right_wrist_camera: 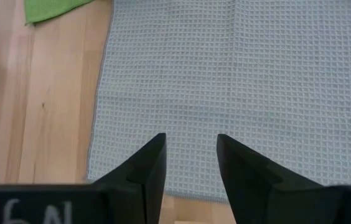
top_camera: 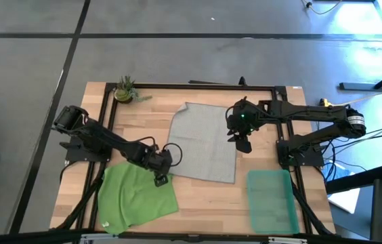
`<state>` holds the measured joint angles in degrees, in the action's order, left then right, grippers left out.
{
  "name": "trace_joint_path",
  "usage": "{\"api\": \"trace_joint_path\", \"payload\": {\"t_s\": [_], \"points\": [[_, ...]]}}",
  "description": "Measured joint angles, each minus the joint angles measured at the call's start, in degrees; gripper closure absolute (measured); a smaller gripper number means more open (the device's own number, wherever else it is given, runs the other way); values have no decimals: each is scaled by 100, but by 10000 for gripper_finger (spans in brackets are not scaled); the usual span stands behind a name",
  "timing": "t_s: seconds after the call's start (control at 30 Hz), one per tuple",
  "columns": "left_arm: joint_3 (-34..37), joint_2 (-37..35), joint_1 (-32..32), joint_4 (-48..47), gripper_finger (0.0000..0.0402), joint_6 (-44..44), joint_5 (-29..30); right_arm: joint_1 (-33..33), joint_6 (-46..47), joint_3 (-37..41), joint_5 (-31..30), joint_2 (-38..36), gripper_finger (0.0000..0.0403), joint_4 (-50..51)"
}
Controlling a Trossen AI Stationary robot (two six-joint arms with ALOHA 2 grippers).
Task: Roll microfiber towels into tight, uniform cylinder then place into a basket
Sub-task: Fold the gray microfiber towel
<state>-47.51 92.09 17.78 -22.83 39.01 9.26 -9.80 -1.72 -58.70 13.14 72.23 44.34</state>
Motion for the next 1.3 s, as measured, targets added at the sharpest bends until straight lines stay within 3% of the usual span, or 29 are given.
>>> {"api": "trace_joint_path", "payload": {"t_s": [0.07,0.27,0.47,0.93,1.3], "points": [[0,28,-71,96,394,136,-65,0,-1,0,-1,0,259,0],[3,-77,-304,31,399,286,-539,125,-36,0,-1,0,259,9],[2,-453,-535,-12,400,297,-599,576,-318,0,47,131,259,31],[-2,-777,-894,-214,401,246,-618,1563,-632,2,676,1669,259,169],[-2,-776,-892,-225,401,17,-728,2204,-282,2,471,2648,259,-252]]}}
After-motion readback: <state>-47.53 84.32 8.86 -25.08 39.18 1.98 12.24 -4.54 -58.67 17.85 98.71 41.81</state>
